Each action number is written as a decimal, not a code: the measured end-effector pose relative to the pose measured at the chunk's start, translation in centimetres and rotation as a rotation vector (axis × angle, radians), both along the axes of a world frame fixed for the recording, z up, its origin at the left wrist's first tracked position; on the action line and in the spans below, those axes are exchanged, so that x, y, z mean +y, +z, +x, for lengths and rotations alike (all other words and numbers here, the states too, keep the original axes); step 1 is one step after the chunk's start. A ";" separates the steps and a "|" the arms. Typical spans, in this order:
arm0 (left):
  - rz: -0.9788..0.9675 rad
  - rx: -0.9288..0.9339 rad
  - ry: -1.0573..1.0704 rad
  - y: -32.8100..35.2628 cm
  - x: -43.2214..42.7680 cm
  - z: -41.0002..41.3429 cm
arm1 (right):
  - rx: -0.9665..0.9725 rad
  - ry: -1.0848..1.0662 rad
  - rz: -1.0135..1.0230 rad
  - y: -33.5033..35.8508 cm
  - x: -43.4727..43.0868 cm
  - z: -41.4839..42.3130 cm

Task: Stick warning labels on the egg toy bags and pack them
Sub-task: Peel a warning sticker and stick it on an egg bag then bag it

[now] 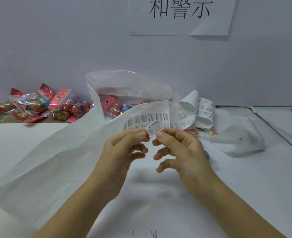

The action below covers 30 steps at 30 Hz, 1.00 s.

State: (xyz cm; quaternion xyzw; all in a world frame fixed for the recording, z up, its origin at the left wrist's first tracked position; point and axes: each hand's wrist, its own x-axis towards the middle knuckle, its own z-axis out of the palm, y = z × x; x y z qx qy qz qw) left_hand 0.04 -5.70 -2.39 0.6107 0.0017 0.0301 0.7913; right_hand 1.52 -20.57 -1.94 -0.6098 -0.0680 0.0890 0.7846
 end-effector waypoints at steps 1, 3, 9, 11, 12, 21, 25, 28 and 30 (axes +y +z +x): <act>-0.004 0.009 -0.020 -0.1 0.0 0.0 | -0.017 -0.015 0.004 0.0 0.0 0.0; -0.006 0.020 -0.049 -0.2 0.1 0.0 | -0.051 -0.029 0.004 0.0 0.0 0.0; 0.045 0.085 -0.058 -0.4 0.2 0.5 | -0.240 -0.384 0.076 0.7 -1.5 1.6; 0.055 0.143 -0.029 -0.7 0.3 0.8 | -0.387 -0.423 -0.180 1.3 -3.5 2.9; 0.052 0.174 -0.024 -1.0 0.3 0.8 | -0.397 -0.399 -0.440 1.5 -4.5 3.3; -0.213 0.449 -0.075 -2.5 -1.7 0.3 | -0.282 -0.123 -1.208 -1.4 -5.7 4.4; -0.297 0.383 -0.167 -2.3 -2.1 -0.1 | -0.461 -0.100 -0.685 -0.5 -4.5 3.5; -0.285 0.223 -0.277 -1.9 -2.1 -0.4 | -0.625 -0.148 -0.590 -0.3 -3.0 2.1; -0.288 0.155 -0.229 -1.8 -2.0 -0.6 | -0.670 -0.128 -0.578 -0.1 -2.3 1.3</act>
